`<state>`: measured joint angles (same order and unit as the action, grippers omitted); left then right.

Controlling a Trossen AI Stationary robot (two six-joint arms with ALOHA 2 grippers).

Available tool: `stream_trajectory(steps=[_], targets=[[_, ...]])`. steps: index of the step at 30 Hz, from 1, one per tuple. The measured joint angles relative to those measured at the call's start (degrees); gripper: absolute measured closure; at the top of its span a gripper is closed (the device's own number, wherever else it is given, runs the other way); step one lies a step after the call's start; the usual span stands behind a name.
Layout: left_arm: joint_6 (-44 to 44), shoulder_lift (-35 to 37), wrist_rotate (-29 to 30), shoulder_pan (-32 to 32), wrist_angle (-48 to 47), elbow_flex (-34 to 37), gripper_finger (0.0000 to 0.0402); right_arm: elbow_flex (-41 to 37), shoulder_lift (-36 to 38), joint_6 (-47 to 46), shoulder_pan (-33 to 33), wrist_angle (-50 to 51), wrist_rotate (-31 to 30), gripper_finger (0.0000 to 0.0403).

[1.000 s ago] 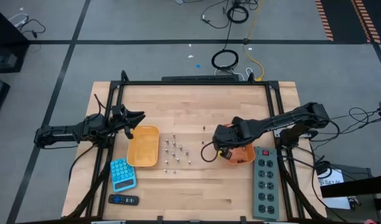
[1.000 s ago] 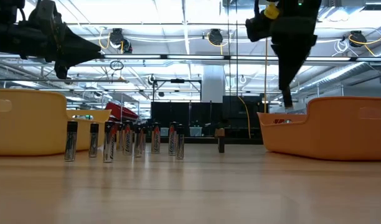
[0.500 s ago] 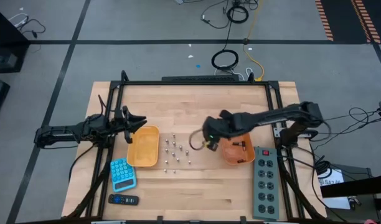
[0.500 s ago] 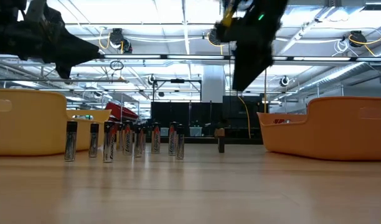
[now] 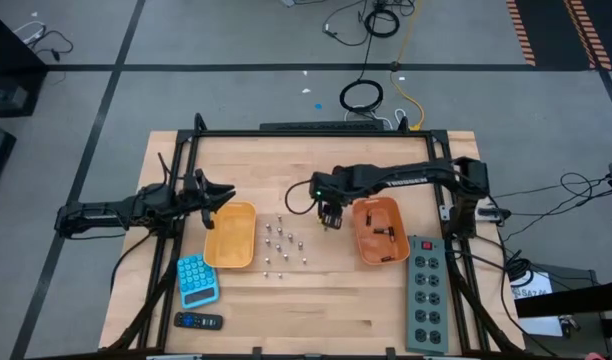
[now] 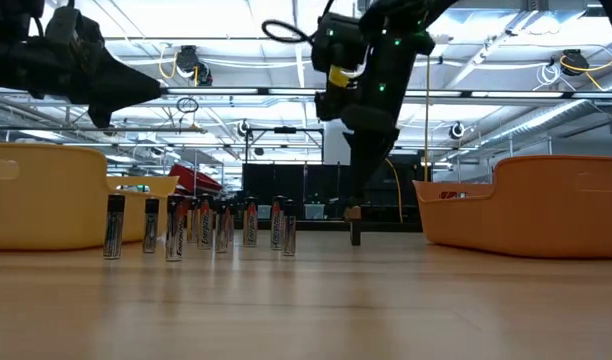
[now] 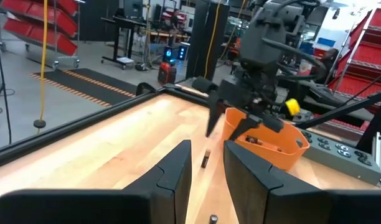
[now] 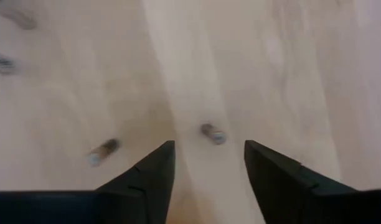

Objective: Sort batteries
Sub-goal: Put the black battery into the orange bin

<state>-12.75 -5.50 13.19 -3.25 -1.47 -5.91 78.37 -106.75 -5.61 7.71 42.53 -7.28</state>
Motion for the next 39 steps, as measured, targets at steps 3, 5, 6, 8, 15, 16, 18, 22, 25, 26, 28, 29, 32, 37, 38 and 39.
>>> stream_trajectory(steps=[3,5,6,8,15,16,18,22,25,26,28,29,32,37,38,39], targets=[[-0.02,0.0,0.03,0.0,-0.59,0.0,0.0299,0.0,-1.03,1.11,1.11,-1.42,-0.32,0.0184],[-0.02,0.0,0.06,0.0,-0.57,0.0,0.0299,0.0,-2.2,1.86,1.62,-2.42,-0.5,0.0171],[-0.02,0.0,0.08,0.0,-0.56,0.0,0.0299,0.0,-2.73,2.13,1.86,-2.65,-0.4,0.0167],[-0.04,0.0,0.11,0.0,-0.57,0.0,0.0299,0.0,-3.86,2.44,2.24,-3.31,-0.29,0.0164],[-0.21,0.0,0.14,0.0,-0.81,0.0,0.0299,0.0,-7.13,3.61,2.88,-3.2,0.18,0.0196],[-0.2,0.0,0.14,0.0,-0.81,0.0,0.0299,0.0,-7.46,3.96,2.88,-3.37,0.16,0.0208],[-0.17,0.0,0.14,0.0,-0.81,0.0,0.0299,0.0,-7.67,4.73,2.88,-3.33,0.18,0.0239],[0.02,0.0,0.16,0.0,-0.81,0.0,0.0299,-0.02,-7.77,5.03,3.05,-3.37,0.3,0.0333],[0.02,0.0,0.27,0.0,-0.81,0.0,0.0299,0.0,-7.77,5.09,3.21,-3.21,1.59,0.0384],[0.02,0.0,0.35,0.0,-0.81,0.0,0.0299,0.06,-7.67,5.07,3.13,-3.16,1.37,0.0384],[0.02,0.0,0.43,0.0,-0.8,-0.01,0.0299,1.34,-7.32,4.55,2.37,-0.29,0.44,0.0386],[0.04,0.0,0.51,0.0,-0.79,-0.02,0.0299,2.82,-6.74,3.97,1.64,2.08,-1.47,0.0387],[0.09,0.0,0.67,0.0,-0.79,-0.02,0.0299,8.48,-4.06,1.49,-2.3,11.23,-13.72,0.0387],[1.11,0.0,0.9,0.0,-0.98,-0.02,0.0299,12.21,-1.09,-14.01,-7.77,29.6,-17.64,0.0387],[1.11,0.0,0.91,0.0,-1.05,-0.02,0.0299,11.37,-0.92,-17.41,-8.72,32.83,-16.64,0.0387],[1.13,0.0,0.91,0.0,-1.06,-0.02,0.0299,10.24,-0.68,-20.08,-9.63,35.32,-15.22,0.0387]])
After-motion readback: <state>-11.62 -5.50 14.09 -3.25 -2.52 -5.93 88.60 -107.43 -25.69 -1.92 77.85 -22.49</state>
